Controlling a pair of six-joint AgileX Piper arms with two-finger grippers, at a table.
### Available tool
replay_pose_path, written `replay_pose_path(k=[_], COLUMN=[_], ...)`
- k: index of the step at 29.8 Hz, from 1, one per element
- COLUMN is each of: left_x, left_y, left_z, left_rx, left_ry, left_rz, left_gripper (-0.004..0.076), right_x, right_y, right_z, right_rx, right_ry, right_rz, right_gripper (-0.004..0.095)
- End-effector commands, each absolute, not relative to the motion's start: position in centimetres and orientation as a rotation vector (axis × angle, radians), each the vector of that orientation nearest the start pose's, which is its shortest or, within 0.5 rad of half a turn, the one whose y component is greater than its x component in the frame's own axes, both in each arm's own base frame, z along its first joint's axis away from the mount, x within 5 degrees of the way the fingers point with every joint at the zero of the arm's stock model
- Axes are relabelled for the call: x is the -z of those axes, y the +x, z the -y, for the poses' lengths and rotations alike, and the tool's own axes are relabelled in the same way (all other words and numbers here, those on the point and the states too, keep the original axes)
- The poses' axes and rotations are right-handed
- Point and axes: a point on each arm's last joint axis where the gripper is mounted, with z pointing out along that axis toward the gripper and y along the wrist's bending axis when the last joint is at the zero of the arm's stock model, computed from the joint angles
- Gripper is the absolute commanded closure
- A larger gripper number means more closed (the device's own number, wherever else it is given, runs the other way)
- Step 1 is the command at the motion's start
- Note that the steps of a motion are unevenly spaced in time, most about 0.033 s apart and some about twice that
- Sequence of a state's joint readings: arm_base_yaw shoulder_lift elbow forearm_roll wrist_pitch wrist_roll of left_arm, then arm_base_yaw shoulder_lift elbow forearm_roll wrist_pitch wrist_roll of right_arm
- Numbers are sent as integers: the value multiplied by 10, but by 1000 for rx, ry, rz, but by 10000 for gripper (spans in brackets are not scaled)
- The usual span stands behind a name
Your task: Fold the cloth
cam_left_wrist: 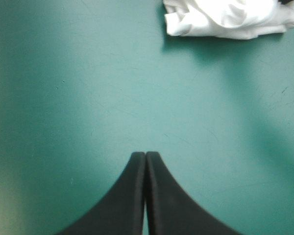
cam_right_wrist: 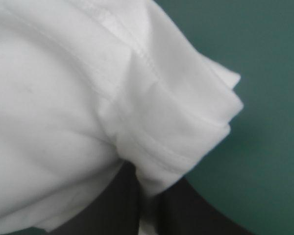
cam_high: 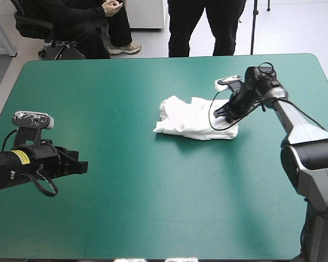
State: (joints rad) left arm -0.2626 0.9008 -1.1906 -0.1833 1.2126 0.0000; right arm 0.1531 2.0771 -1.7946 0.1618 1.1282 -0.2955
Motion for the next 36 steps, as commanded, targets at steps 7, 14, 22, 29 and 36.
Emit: replay_pose_path(k=[7, 14, 22, 29, 36], left_x=[-426, -427, -427, -427, -427], left_y=[133, 134, 134, 134, 134], left_z=[53, 53, 53, 53, 53], left_rx=[391, 380, 380, 376, 377], left_ry=[300, 324, 324, 332, 330], left_rz=[-2303, -2292, -2292, -2291, -2281], left_gripper=[741, 741, 741, 741, 741], right_x=[-282, -284, -287, -286, -278], right_y=[393, 350, 317, 316, 317], right_z=[32, 102, 155, 157, 154], right_rx=[79, 304, 366, 317, 250], right_ry=[-188, 88, 362, 399, 424], right_rz=[-2756, -2723, -2700, -2692, -2737], right_gripper=[925, 925, 925, 888, 380])
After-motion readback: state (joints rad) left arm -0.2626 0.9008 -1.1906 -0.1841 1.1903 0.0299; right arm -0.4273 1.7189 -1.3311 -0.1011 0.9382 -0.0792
